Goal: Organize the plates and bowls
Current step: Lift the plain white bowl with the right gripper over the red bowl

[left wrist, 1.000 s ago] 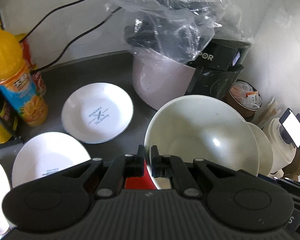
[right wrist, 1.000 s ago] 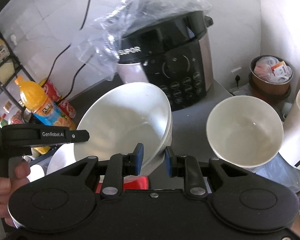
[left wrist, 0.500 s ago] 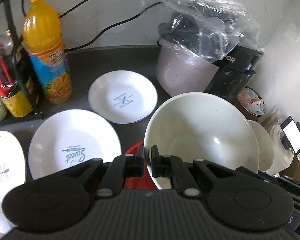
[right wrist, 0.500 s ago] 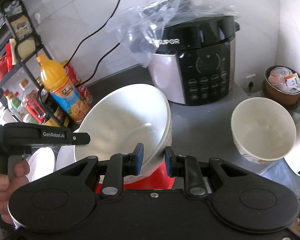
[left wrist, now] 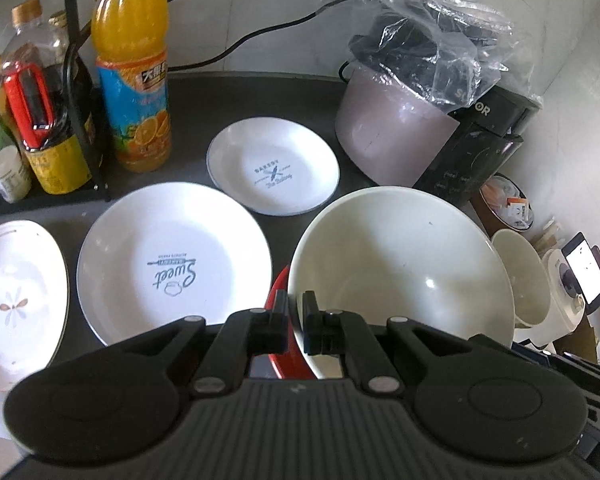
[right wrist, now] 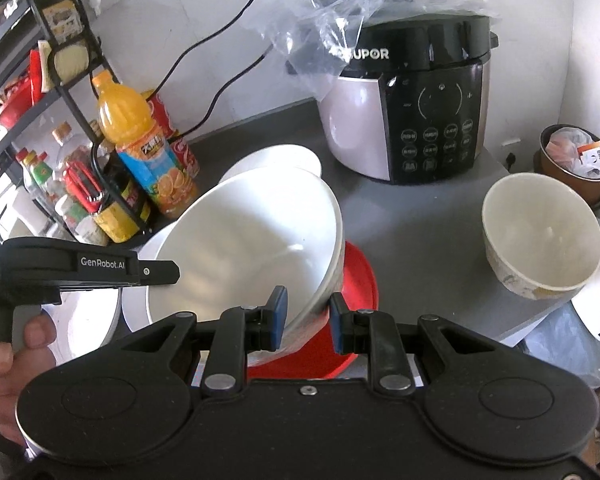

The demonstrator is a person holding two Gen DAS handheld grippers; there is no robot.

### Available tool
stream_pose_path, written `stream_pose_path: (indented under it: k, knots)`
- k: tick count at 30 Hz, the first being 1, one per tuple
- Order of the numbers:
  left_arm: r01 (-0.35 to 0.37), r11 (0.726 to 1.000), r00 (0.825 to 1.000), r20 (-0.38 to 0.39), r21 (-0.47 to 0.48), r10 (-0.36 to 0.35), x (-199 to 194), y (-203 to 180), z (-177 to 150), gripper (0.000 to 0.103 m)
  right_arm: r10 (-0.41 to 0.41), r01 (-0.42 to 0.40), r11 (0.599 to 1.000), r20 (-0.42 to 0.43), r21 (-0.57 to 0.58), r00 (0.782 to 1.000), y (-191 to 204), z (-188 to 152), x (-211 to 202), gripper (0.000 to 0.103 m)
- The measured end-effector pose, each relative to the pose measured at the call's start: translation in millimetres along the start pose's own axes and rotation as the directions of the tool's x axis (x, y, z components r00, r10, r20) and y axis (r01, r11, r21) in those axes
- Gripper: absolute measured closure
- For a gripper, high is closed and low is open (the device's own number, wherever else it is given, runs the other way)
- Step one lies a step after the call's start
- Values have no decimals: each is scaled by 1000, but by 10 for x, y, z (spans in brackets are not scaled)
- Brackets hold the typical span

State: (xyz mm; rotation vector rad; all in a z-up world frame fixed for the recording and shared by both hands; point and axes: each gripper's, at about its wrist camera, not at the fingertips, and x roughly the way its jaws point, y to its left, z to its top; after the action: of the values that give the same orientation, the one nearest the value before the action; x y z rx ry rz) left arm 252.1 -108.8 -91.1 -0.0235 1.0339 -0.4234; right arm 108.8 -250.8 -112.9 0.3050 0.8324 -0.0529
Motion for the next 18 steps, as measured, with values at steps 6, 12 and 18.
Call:
stream_pose_path:
  k: [6, 12, 18]
  knots:
    - [4, 1000, 1000, -24, -5, -4, 57, 37, -112, 98, -2, 2, 1000, -17, 7, 1000, -25, -69, 38, 80]
    - [6, 1000, 1000, -16, -20, -6, 86, 45, -134, 98, -10, 10, 1000, -33, -20, 999, -10, -74, 122, 80]
    - [0, 1000, 999, -42, -31, -1, 243, 51, -130, 99, -34, 31, 999, -72, -37, 997, -49, -68, 305, 80]
